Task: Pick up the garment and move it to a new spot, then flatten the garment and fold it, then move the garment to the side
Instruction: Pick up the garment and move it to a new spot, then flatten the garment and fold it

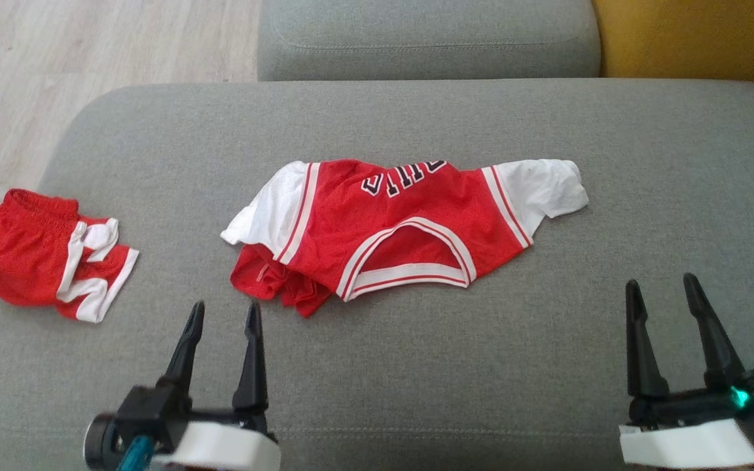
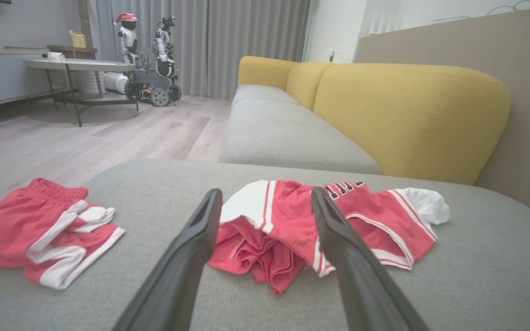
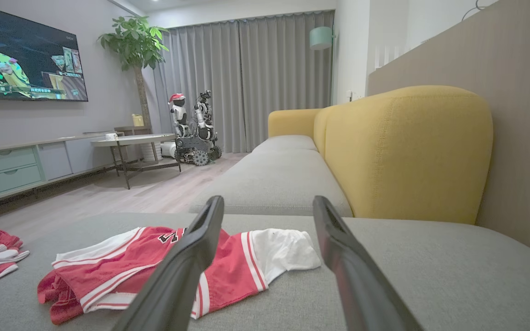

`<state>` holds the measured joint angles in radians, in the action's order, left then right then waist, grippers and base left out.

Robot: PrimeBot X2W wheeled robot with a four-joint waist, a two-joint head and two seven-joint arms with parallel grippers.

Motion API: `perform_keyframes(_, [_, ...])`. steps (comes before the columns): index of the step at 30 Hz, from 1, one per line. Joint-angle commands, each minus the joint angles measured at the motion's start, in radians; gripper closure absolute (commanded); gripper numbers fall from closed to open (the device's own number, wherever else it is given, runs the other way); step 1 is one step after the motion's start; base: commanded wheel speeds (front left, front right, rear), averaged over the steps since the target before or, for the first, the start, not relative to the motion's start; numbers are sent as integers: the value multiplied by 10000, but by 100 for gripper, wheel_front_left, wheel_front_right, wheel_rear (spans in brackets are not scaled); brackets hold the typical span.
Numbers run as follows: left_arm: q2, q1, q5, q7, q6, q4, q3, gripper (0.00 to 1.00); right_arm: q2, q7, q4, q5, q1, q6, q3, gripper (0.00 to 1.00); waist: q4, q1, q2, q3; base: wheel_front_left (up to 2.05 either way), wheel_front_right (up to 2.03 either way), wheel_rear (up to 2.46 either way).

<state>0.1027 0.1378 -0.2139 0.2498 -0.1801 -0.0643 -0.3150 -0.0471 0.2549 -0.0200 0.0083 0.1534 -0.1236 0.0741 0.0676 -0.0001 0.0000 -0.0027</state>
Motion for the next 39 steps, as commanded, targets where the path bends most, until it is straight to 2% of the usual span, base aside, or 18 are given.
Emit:
perform_keyframes(1, [-124,-236,150,119,116,-462,498,0,-32,69,-344,-27,-163,-71,262,0,11,1,0,12,0,0,0])
perform_keyframes(12, [-418,-97,1088,120,587,-675,833,0,-32,69,-343,-12,-267,-71,410,0,8,1,0,151,0,0,0])
perform_keyframes(26, [-508,-71,1396,120,650,-650,882,0,-32,69,-302,65,-232,-71,376,0,-61,1,0,162,0,0,0])
perform_keyframes(29, [-424,-225,1679,120,939,-389,646,0,-32,69,-354,107,-285,-71,353,0,-52,1,0,314,0,0,0])
perform_keyframes(32, [-52,-881,2276,120,1462,138,87,0,-32,69,-393,75,-430,-71,384,0,-52,1,0,580,0,0,0])
perform_keyframes(36, [430,-2179,3303,120,2139,1440,-1021,0,-32,69,-331,275,-668,-71,406,0,-156,1,0,859,0,0,0])
perform_keyframes(39, [611,-3269,4093,120,2389,2553,-1810,0,-32,69,-328,265,-906,-71,445,0,-316,1,0,1094,0,0,0])
